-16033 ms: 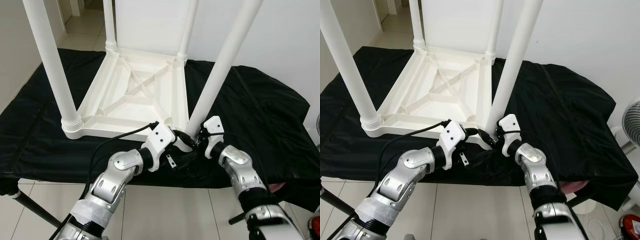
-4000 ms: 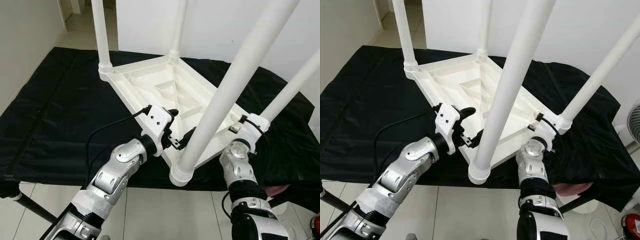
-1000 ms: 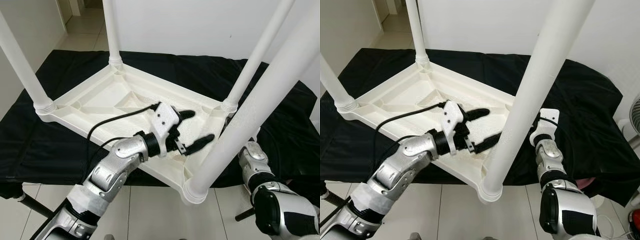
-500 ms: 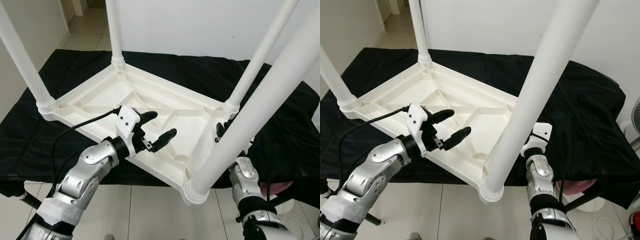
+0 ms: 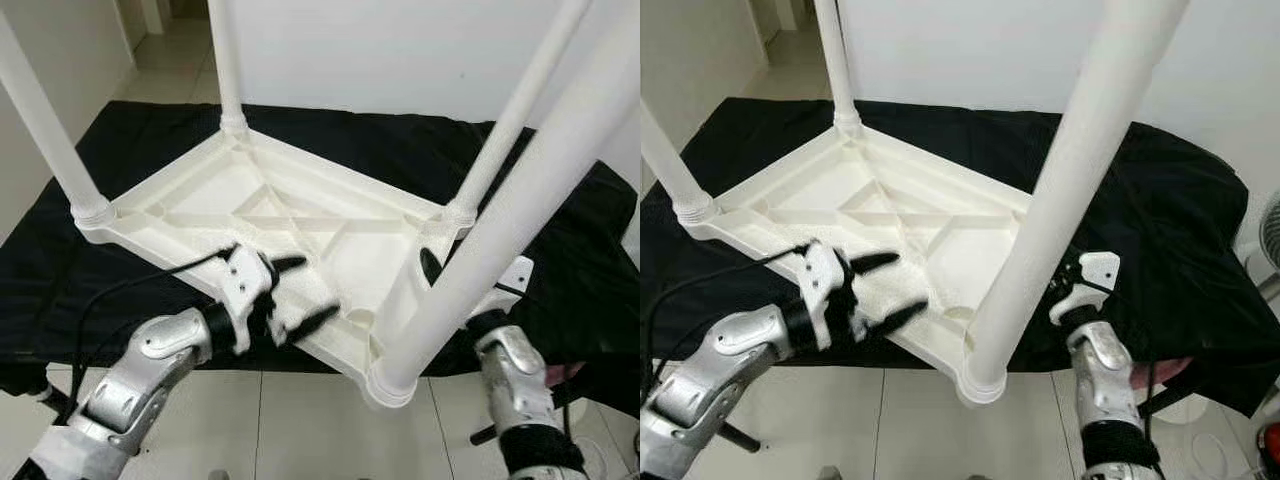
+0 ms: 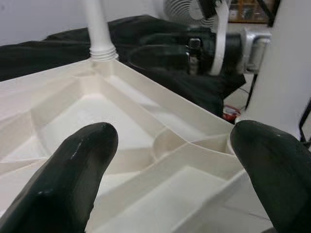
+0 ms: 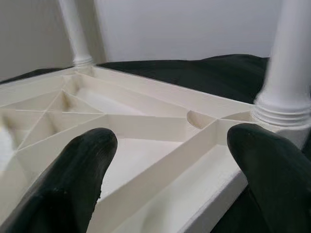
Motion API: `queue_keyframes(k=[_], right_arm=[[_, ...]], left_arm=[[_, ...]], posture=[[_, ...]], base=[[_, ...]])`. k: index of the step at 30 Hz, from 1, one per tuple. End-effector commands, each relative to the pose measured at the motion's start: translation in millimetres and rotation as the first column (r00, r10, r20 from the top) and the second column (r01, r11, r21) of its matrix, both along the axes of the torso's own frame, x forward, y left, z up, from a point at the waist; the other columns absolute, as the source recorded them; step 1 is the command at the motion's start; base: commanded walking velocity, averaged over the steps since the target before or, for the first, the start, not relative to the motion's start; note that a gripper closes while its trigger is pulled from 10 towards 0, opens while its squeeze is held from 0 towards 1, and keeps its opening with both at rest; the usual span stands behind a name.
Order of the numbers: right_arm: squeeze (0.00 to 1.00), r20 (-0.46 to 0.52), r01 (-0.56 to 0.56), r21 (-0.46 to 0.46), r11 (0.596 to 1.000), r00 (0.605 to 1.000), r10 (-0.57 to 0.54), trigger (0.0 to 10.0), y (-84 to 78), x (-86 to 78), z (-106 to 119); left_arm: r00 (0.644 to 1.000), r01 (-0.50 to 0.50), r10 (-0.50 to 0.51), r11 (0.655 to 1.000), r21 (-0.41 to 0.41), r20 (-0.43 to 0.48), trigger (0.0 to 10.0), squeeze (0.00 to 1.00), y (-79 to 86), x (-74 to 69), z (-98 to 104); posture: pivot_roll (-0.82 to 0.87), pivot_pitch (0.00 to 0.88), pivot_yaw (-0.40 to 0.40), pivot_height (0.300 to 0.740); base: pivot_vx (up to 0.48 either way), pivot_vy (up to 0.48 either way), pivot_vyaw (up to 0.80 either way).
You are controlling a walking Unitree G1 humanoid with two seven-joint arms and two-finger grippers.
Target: Building children table
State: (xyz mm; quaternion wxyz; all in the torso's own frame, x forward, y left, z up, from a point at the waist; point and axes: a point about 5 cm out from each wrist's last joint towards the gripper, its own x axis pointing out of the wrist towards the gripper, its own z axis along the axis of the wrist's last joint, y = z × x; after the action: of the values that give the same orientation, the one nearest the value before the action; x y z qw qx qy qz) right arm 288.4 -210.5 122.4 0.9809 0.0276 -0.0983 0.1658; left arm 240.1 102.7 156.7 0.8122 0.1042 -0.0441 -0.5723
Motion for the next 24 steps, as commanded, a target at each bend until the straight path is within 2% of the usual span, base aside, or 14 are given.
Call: queue_keyframes(k=[1,2,4,5,6,7,9,10,12,14,16,20,22,24], right_arm=[[1.0,-0.026,-0.087,-0.035,0.996,0.996,0.086,10.0,-1.0,-7.2,1],[1.0,-0.041,-0.137,-0.057,0.989,0.99,0.134,10.0,-2.4,-11.9,3],[1.0,-0.052,-0.168,-0.07,0.983,0.985,0.165,10.0,-3.2,-15.1,3],[0.0,-0.061,-0.204,-0.094,0.974,0.978,0.199,10.0,-4.1,-18.7,5],[0.0,-0.074,-0.256,-0.123,0.959,0.966,0.248,10.0,-4.0,-24.1,6],[0.0,-0.074,-0.256,-0.123,0.959,0.966,0.248,10.0,-4.0,-24.1,6],[0.0,-0.109,-0.35,-0.154,0.924,0.936,0.336,10.0,-3.0,-34.2,6],[0.0,-0.109,-0.35,-0.154,0.924,0.936,0.336,10.0,-3.0,-34.2,6],[0.0,-0.15,-0.424,-0.19,0.885,0.904,0.401,10.0,-3.4,-44.5,5],[0.0,-0.169,-0.45,-0.193,0.872,0.891,0.422,10.0,-3.5,-48.2,5],[0.0,-0.227,-0.548,-0.193,0.814,0.832,0.507,10.0,-2.5,-63.6,6],[0.0,-0.249,-0.582,-0.195,0.79,0.808,0.534,10.0,-3.0,-69.1,6],[0.0,-0.289,-0.626,-0.209,0.752,0.774,0.564,10.0,-7.3,-76.2,9],[0.0,-0.295,-0.632,-0.214,0.745,0.769,0.567,10.0,-8.0,-77.3,9]], left_arm=[[0.998,0.052,-0.055,0.995,0.091,0.036,10.0,0.34,-0.4,-5.5,-8],[0.996,0.076,-0.082,0.989,0.13,0.043,10.0,0.34,-0.3,-8.8,-12],[0.994,0.091,-0.099,0.984,0.151,0.043,10.0,0.34,-0.3,-10.9,-15],[0.993,0.105,-0.113,0.981,0.166,0.042,10.0,0.34,-0.2,-12.7,-16],[0.991,0.117,-0.128,0.975,0.189,0.045,10.0,0.34,0.3,-13.9,-18],[0.991,0.117,-0.128,0.975,0.189,0.045,10.0,0.34,0.3,-13.9,-18],[0.988,0.131,-0.147,0.966,0.223,0.054,10.0,0.33,0.9,-15.0,-21],[0.988,0.131,-0.147,0.966,0.223,0.054,10.0,0.33,0.9,-15.0,-21],[0.987,0.126,-0.147,0.958,0.258,0.064,10.0,0.34,1.0,-13.7,-25],[0.987,0.124,-0.147,0.954,0.272,0.067,10.0,0.34,1.2,-12.8,-27],[0.984,0.072,-0.122,0.938,0.34,0.128,10.0,0.26,0.4,-3.0,-36],[0.979,0.063,-0.128,0.928,0.368,0.157,10.0,0.19,-0.5,0.0,-39],[0.974,0.044,-0.127,0.919,0.391,0.189,10.0,0.13,-2.0,7.2,-41],[0.973,0.041,-0.127,0.918,0.394,0.194,10.0,0.13,-2.2,8.5,-41]], posture=[[-0.03,0.0,-0.048,0.74],[-0.04,0.0,-0.045,0.74],[-0.04,0.0,-0.045,0.74],[-0.04,0.0,-0.04,0.74],[-0.04,0.0,-0.04,0.74],[-0.04,0.0,-0.04,0.74],[-0.04,0.0,-0.039,0.74],[-0.04,0.0,-0.039,0.74],[-0.05,0.0,-0.036,0.74],[-0.05,0.0,-0.036,0.74],[-0.06,0.0,-0.032,0.74],[-0.06,0.0,-0.032,0.74],[-0.08,0.0,-0.028,0.74],[-0.08,0.0,-0.028,0.74]], base=[[0.0,0.0,0.0],[0.0,0.0,0.0],[0.0,0.0,0.0],[0.0,0.0,0.0],[0.0,0.0,0.0],[0.0,0.0,0.0],[0.0,0.0,0.0],[0.0,0.0,0.0],[0.0,0.0,0.0],[0.0,0.0,0.0],[0.0,0.0,0.0],[0.0,0.0,0.0],[0.0,0.0,0.0],[0.0,0.0,0.0]])
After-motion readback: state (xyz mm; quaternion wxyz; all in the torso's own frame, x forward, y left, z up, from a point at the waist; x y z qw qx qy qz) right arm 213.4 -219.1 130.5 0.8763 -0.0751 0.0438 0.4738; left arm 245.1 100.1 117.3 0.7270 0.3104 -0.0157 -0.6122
